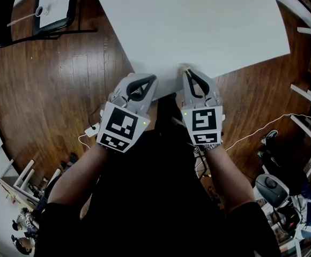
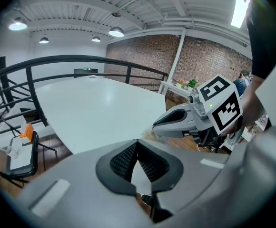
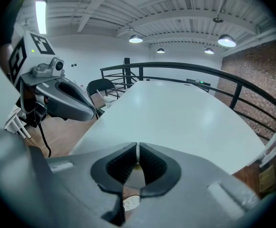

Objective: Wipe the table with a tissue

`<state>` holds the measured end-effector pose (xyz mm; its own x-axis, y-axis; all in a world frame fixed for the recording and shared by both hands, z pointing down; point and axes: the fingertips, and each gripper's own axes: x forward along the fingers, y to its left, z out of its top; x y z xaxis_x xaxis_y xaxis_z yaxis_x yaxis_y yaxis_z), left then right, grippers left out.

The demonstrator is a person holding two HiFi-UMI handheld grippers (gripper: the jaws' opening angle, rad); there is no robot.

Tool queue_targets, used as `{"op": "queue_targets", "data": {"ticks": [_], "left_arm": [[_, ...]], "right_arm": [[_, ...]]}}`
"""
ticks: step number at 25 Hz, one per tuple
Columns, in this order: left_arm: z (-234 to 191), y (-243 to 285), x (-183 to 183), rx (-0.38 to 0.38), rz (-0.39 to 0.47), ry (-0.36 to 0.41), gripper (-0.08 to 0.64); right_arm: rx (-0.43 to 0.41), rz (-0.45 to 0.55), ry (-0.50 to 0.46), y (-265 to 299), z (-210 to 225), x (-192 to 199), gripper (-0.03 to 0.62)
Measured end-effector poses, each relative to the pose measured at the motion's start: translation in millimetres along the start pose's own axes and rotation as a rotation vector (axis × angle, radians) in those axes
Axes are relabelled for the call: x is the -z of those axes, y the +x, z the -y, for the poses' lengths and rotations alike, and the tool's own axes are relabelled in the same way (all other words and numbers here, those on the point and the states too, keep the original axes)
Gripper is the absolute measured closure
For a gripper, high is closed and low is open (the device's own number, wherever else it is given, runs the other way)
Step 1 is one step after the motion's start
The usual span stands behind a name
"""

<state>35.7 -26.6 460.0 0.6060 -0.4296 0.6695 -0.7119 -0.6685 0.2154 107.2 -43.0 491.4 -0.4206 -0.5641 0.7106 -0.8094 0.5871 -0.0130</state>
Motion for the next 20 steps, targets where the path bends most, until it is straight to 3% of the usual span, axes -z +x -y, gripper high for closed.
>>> {"op": "queue_targets", "data": {"ticks": [20], "left_arm": [[9.2,15.2,-4.9,0.005,-0.018,0.007,0.549]], "right_arm": [[0.006,-0.024,0.008,4.1,16.7,14.7,0.584]]}}
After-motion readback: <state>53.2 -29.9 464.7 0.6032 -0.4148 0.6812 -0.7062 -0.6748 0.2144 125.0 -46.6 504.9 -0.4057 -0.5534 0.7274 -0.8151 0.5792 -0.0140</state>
